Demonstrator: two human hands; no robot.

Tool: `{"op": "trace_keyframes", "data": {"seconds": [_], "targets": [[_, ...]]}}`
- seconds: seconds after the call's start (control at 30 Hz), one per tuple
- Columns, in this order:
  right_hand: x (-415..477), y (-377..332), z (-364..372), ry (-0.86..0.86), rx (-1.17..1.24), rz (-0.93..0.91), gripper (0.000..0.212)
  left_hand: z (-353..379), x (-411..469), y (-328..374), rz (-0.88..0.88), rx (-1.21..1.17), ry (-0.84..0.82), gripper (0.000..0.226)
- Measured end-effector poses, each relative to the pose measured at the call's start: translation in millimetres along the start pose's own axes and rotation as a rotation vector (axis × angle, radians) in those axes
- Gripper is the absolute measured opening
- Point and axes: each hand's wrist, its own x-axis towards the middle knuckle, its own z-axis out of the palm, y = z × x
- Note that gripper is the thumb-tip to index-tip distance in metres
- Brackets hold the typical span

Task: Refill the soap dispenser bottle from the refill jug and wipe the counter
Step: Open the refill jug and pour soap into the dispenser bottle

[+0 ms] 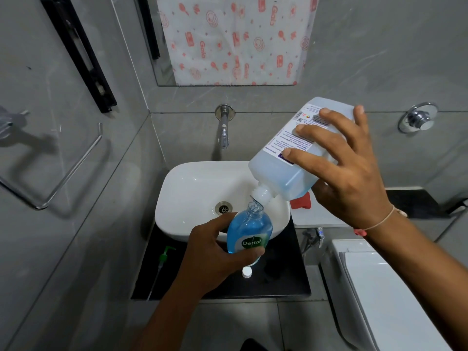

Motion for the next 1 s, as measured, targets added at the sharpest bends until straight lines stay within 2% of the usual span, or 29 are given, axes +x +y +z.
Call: {"op": "trace_keyframes", "data": {"seconds": [1.0], "targets": [[4.5,2.7,3.6,0.062,-0.066,-0.046,0.036,-0.3,4.1,-4.2,-0.039,-0.025,-0.004,0.050]]}}
